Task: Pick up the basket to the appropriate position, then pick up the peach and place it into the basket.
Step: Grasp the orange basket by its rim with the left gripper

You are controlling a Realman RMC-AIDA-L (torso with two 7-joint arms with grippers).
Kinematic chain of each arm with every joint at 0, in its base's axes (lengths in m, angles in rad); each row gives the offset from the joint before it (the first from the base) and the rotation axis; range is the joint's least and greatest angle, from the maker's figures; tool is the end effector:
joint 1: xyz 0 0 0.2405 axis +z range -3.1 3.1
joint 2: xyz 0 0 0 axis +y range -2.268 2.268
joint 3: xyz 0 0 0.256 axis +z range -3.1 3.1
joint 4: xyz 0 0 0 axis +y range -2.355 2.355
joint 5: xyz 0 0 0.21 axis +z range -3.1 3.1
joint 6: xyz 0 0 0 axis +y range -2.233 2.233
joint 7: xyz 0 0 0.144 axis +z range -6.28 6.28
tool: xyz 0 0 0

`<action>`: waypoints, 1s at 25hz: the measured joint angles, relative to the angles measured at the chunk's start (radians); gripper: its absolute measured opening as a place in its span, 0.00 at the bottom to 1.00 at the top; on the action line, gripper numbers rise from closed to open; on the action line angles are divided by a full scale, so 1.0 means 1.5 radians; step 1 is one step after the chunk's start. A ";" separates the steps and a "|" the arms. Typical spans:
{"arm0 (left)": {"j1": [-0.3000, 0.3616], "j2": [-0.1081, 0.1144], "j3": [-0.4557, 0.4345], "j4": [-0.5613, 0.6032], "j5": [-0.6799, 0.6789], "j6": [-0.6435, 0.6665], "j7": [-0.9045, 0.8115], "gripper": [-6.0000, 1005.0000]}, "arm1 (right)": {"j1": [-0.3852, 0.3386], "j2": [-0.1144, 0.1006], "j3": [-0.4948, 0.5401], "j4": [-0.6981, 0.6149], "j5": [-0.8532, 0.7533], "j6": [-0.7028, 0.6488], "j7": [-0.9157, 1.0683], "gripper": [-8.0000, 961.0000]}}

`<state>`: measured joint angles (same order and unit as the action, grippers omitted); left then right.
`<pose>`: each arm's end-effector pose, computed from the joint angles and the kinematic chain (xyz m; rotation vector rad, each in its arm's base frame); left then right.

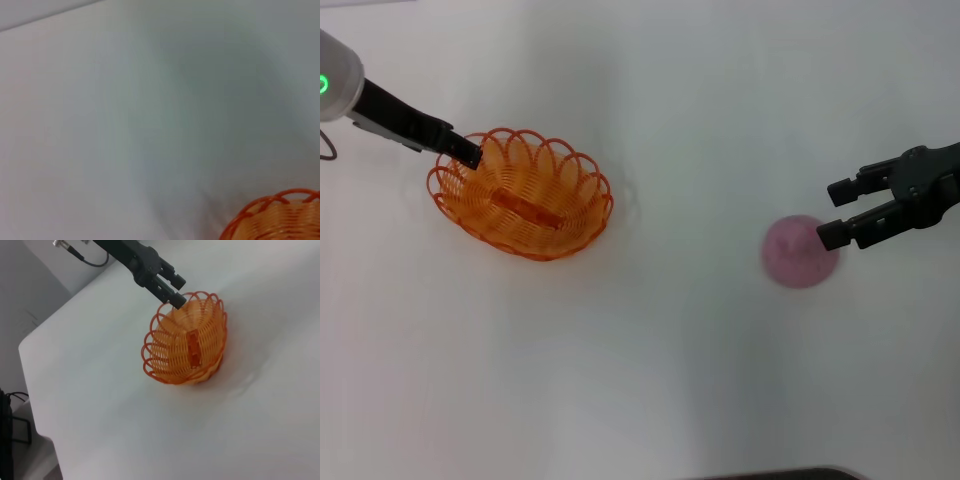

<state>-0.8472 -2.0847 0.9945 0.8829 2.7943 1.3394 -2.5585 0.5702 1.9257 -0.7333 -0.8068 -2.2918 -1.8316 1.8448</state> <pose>-0.2158 0.4154 0.0033 -2.3457 -1.2247 0.3900 0.2776 0.3190 0.0640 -2.9198 1.0875 0.2115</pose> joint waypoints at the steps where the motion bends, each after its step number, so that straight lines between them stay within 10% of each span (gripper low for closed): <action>1: -0.001 0.000 0.001 -0.005 0.003 -0.004 0.000 0.72 | 0.001 0.001 0.000 0.000 -0.002 0.001 0.000 1.00; 7: 0.003 -0.004 0.001 -0.020 0.006 -0.029 0.003 0.71 | 0.003 0.003 0.000 0.000 -0.003 0.004 0.000 1.00; 25: 0.010 -0.011 0.003 -0.021 0.004 -0.041 0.006 0.16 | 0.003 0.004 0.001 0.000 -0.003 0.011 -0.001 1.00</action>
<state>-0.8326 -2.1012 0.9988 0.8512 2.8000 1.2782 -2.5494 0.5752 1.9312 -0.7311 -0.8068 -2.2964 -1.8145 1.8437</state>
